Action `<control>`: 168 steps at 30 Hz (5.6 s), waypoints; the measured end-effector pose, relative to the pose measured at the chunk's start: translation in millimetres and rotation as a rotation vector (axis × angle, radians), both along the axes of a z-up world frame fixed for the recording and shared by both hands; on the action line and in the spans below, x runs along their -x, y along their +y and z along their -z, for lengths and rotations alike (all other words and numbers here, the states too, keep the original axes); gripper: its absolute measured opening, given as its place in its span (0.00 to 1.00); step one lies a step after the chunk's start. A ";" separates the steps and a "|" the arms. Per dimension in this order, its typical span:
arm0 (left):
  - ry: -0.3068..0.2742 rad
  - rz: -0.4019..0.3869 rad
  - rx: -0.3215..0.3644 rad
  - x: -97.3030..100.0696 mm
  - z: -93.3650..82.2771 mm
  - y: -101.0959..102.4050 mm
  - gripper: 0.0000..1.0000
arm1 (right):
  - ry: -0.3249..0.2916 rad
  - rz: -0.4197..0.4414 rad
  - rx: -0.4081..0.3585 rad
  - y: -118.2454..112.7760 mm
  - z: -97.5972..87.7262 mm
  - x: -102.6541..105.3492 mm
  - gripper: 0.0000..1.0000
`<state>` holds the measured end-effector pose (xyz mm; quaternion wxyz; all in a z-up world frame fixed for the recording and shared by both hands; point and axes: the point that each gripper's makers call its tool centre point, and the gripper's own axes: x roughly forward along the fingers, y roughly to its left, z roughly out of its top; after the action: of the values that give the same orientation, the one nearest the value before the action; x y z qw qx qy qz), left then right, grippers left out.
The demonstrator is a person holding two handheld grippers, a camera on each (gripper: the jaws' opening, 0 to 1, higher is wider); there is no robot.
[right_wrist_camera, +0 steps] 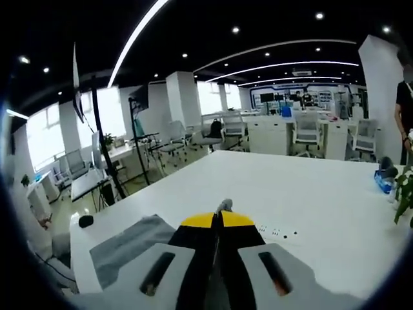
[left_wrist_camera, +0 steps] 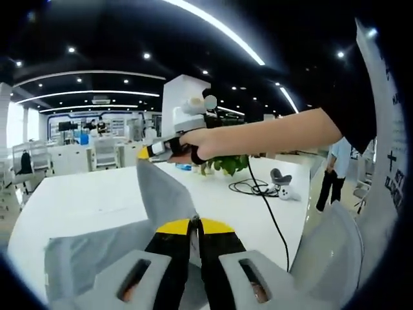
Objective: Fold the towel on the table until its edges align and the towel forms a compact rectangular stack.
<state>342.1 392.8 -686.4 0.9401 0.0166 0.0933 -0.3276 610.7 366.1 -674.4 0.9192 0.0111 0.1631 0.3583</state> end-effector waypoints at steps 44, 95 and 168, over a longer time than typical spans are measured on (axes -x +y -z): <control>0.034 -0.263 -0.006 12.6 22.0 151.4 0.04 | 0.038 -0.121 -0.004 137.8 6.5 9.8 0.00; 0.233 -0.547 0.105 49.2 101.2 264.0 0.04 | 0.128 -0.206 0.027 288.4 88.0 11.5 0.00; 0.262 -0.861 0.192 46.2 135.3 333.2 0.04 | 0.146 -0.187 0.017 347.9 143.5 2.4 0.00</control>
<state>295.9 726.1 -821.7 0.9681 -0.1525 0.1791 0.0865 608.3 714.0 -817.9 0.8675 0.0141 0.2331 0.4392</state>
